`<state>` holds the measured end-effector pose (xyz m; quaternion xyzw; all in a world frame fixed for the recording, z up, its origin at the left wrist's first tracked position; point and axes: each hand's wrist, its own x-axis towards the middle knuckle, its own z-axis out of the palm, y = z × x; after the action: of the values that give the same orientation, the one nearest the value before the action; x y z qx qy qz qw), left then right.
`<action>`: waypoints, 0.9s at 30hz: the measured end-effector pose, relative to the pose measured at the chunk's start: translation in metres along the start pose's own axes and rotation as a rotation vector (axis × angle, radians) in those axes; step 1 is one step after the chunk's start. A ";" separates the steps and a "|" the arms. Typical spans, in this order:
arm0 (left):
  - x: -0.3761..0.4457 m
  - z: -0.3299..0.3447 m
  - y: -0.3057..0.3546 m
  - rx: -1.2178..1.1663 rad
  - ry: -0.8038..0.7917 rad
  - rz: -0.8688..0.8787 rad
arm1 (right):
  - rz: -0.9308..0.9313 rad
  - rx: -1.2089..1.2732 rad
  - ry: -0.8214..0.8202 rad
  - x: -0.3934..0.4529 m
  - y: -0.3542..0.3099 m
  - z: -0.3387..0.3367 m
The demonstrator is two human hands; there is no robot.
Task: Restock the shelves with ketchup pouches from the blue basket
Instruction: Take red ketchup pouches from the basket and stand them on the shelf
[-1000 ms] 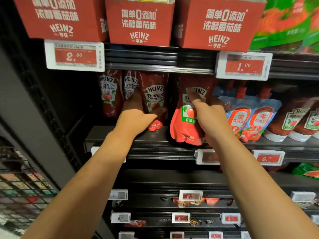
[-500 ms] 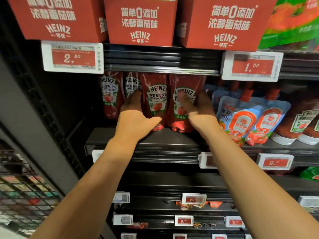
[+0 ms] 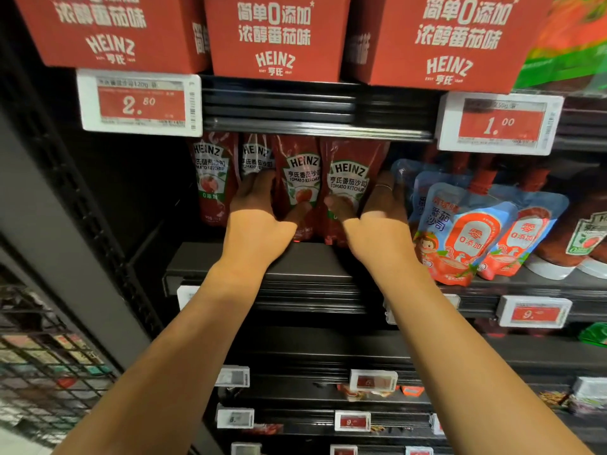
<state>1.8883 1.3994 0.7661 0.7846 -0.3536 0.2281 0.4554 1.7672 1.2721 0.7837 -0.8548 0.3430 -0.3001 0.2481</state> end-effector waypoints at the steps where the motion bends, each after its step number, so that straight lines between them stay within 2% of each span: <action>1: 0.000 0.000 0.001 -0.016 0.003 0.001 | 0.015 -0.016 -0.022 0.003 0.001 -0.001; 3: 0.000 -0.001 0.002 -0.067 0.009 -0.020 | 0.117 -0.078 -0.154 0.005 0.002 0.000; 4: 0.000 -0.002 0.003 -0.093 0.009 -0.028 | 0.142 -0.080 -0.163 0.004 0.001 0.001; 7: -0.001 -0.002 0.003 -0.055 0.054 0.040 | 0.020 0.007 0.064 -0.007 -0.003 0.005; 10: -0.001 -0.002 0.003 -0.029 0.026 0.059 | -0.003 0.020 0.083 -0.013 -0.007 0.015; 15: 0.001 0.003 0.006 0.013 0.011 0.068 | -0.100 -0.028 0.260 -0.014 -0.005 0.023; 22: 0.006 0.006 0.006 0.054 0.046 -0.037 | -0.067 -0.124 0.318 -0.005 -0.006 0.030; 25: 0.004 0.003 0.005 0.048 0.054 -0.076 | -0.054 -0.055 0.290 -0.004 -0.006 0.029; 27: 0.002 -0.003 0.004 0.048 0.146 -0.104 | -0.042 -0.008 0.272 -0.008 -0.004 0.027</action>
<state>1.8863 1.3997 0.7714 0.7938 -0.2725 0.2692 0.4725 1.7824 1.2868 0.7651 -0.8142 0.3567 -0.4170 0.1897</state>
